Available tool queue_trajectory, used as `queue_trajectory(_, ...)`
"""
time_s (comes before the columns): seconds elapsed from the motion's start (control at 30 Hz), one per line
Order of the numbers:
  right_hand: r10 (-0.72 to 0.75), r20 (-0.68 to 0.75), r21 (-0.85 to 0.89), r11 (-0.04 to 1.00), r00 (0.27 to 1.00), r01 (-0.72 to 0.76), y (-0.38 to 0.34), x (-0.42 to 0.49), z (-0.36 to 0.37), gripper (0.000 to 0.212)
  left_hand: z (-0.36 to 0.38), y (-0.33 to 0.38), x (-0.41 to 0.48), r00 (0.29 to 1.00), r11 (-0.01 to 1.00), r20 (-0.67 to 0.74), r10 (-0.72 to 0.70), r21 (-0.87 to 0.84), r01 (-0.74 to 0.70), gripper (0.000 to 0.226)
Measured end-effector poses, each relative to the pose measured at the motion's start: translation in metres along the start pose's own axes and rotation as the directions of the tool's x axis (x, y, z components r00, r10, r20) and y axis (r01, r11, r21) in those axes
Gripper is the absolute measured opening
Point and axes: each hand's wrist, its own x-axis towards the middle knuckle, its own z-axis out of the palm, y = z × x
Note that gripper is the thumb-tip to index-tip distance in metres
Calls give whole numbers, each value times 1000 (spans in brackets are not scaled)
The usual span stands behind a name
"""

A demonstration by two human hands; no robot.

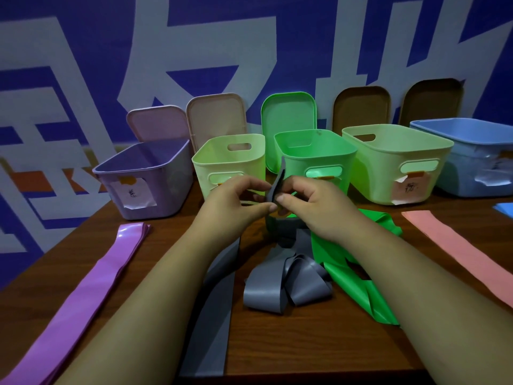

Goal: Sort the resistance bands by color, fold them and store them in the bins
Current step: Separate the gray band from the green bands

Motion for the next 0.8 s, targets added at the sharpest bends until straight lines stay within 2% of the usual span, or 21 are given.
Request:
queue_trajectory(0.07,-9,12,20,1000,1000,9,-1,-1,2,9,1,-2,1,1000,1000,5,6,-10,-6,37)
queue_trajectory(0.17,-3,-9,61,998,1000,4,-5,-1,-1,17,-2,-5,2,998,986,42,-43,-159,49,35)
queue_trajectory(0.23,3,-28,41,999,1000,-2,-7,-1,-2,11,-3,-6,3,996,977,27,-89,-192,93,27)
queue_trajectory(0.3,22,-58,19,1000,998,-21,-7,-2,-2,9,-2,-10,4,989,973,-36,-140,-189,131,16)
queue_trajectory(0.4,55,-143,-25,998,988,-59,-7,-2,-3,13,-1,-11,4,978,973,-120,-173,-176,150,13)
queue_trajectory(0.57,92,-267,-46,993,959,-108,-13,-2,-7,10,-4,-1,2,926,945,-301,-229,-296,137,13)
queue_trajectory(0.63,111,-275,-17,993,955,-120,-15,-3,-7,9,-6,3,2,927,899,-276,-253,-422,119,14)
queue_trajectory(0.73,201,-235,104,978,951,-182,-15,-1,-5,10,-6,10,2,938,736,-143,-316,-661,147,22)
queue_trajectory(0.8,277,-157,102,959,948,-263,-13,0,-3,19,-6,12,2,947,639,-79,-311,-755,147,28)
